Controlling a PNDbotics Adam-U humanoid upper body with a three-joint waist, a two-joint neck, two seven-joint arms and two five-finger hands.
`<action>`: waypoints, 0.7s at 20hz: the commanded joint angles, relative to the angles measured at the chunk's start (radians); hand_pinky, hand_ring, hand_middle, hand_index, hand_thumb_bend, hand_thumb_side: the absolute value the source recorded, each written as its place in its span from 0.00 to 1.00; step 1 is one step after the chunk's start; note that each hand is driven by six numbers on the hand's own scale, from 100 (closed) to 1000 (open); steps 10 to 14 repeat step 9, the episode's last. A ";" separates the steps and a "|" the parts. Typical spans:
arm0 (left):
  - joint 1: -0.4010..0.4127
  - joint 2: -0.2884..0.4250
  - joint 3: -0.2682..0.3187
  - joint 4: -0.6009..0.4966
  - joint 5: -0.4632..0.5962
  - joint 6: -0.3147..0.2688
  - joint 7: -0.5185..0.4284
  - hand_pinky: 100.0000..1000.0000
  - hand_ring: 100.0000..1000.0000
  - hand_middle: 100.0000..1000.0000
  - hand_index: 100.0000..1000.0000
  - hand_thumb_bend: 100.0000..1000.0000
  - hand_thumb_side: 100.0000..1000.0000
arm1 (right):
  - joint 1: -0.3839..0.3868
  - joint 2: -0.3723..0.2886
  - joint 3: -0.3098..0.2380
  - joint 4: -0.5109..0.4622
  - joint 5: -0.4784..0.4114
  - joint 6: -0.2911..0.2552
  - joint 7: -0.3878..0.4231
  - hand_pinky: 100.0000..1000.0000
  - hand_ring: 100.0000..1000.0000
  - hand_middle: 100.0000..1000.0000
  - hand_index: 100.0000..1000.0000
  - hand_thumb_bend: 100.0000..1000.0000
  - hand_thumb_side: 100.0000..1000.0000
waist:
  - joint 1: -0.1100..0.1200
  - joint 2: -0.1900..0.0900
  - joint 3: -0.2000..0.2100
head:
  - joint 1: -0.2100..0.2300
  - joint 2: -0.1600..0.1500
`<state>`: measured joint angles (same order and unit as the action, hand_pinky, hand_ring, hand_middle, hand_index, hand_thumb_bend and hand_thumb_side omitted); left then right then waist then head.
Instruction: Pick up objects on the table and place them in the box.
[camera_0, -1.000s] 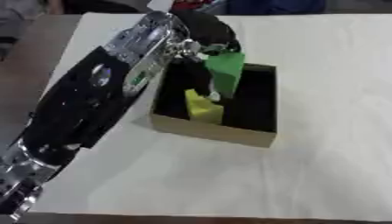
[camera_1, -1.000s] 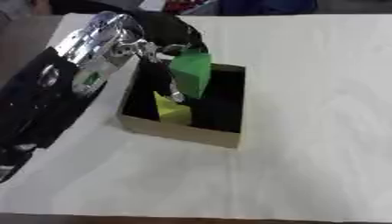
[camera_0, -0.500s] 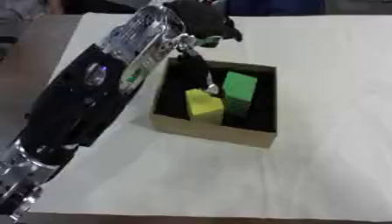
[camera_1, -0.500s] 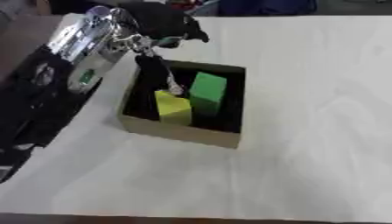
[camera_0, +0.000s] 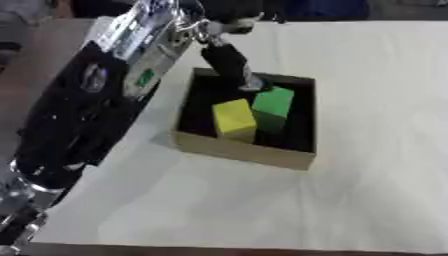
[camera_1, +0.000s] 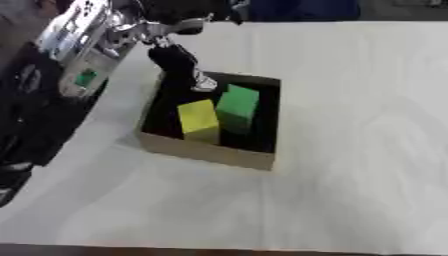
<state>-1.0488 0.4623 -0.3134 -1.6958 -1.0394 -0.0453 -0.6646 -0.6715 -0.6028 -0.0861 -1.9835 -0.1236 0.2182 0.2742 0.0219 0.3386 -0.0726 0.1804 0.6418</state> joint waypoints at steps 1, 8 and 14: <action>0.012 0.045 0.053 -0.104 0.013 0.046 0.084 0.88 0.87 0.75 0.91 0.36 0.69 | -0.010 -0.018 -0.015 -0.016 -0.007 -0.001 -0.009 0.95 0.91 0.65 0.87 0.03 0.66 | -0.005 -0.027 0.004 | -0.008 0.000; 0.142 0.088 0.127 -0.290 0.087 0.243 0.355 0.81 0.83 0.73 0.87 0.35 0.68 | -0.004 -0.021 -0.021 -0.016 -0.008 -0.005 -0.020 0.95 0.91 0.65 0.87 0.03 0.65 | -0.011 -0.024 0.012 | -0.019 -0.009; 0.157 0.091 0.133 -0.297 0.109 0.262 0.397 0.81 0.82 0.73 0.88 0.35 0.68 | -0.004 -0.022 -0.021 -0.016 -0.008 -0.006 -0.021 0.95 0.91 0.65 0.87 0.03 0.65 | -0.012 -0.024 0.013 | -0.019 -0.010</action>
